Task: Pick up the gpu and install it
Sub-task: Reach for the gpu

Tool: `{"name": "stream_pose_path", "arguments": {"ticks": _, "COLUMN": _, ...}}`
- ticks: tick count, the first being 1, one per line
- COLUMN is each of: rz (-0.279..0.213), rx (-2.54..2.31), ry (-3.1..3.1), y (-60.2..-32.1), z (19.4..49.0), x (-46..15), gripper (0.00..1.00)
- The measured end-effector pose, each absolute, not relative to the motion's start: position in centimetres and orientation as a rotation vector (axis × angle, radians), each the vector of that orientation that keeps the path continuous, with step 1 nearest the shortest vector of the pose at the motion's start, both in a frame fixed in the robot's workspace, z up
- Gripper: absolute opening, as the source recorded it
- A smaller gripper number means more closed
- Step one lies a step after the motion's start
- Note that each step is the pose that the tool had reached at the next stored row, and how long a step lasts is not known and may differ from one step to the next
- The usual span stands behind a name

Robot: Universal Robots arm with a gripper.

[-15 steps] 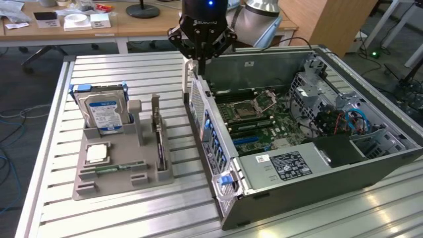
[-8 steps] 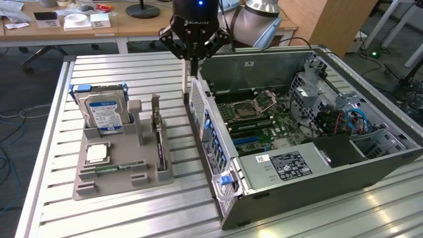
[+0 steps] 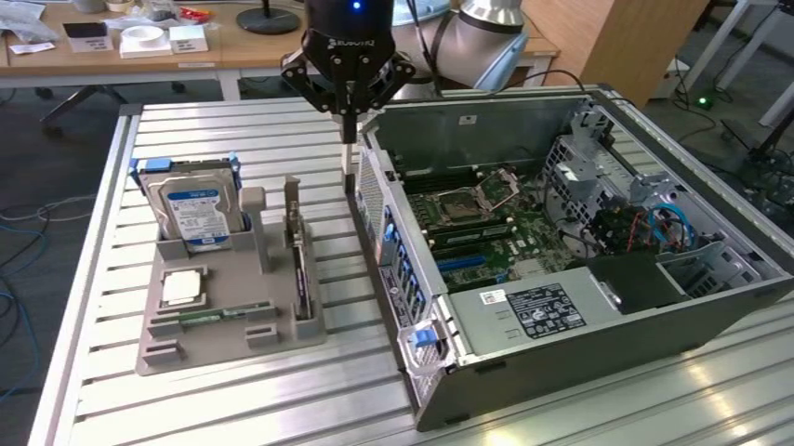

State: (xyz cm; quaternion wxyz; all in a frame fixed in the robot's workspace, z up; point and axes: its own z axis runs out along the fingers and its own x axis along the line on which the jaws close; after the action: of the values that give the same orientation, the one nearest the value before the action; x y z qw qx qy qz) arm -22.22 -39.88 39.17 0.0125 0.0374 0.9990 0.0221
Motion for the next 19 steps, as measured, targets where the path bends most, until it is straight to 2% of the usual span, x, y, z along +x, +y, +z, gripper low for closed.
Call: {"name": "stream_pose_path", "arguments": {"ticks": 19, "rz": 0.069, "rx": 0.117, "ry": 3.114, "y": -39.9, "z": 39.0, "x": -25.5, "gripper": 0.1}}
